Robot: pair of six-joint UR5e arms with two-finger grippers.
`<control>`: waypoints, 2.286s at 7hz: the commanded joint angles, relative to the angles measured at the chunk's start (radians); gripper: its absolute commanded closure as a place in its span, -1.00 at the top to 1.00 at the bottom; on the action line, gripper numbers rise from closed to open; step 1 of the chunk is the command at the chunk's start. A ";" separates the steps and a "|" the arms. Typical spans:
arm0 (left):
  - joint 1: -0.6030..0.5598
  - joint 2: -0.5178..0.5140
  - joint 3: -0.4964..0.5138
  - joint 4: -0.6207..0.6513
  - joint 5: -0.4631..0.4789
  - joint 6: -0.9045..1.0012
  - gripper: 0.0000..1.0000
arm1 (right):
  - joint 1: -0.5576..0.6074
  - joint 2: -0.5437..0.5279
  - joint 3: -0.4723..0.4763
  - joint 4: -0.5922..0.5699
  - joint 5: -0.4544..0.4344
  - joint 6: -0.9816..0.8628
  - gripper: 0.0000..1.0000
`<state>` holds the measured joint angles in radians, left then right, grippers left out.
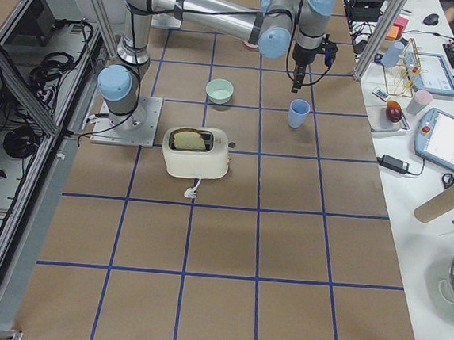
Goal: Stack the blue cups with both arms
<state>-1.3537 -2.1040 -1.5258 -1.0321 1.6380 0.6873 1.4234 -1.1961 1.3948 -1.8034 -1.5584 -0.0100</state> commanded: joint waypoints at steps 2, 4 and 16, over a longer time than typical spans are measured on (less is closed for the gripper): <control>-0.002 -0.002 0.001 0.023 0.003 -0.005 -1.00 | -0.017 0.128 0.000 -0.062 0.000 -0.002 1.00; -0.039 0.010 0.010 0.029 -0.004 -0.105 -1.00 | -0.038 0.167 0.004 -0.091 0.001 -0.004 1.00; -0.582 -0.105 0.157 0.027 -0.129 -1.040 1.00 | -0.038 0.159 -0.061 0.049 0.012 0.013 -1.00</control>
<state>-1.9440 -2.2079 -1.3807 -1.0125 1.5113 -0.3489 1.3839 -1.0130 1.3649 -1.8237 -1.5515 0.0013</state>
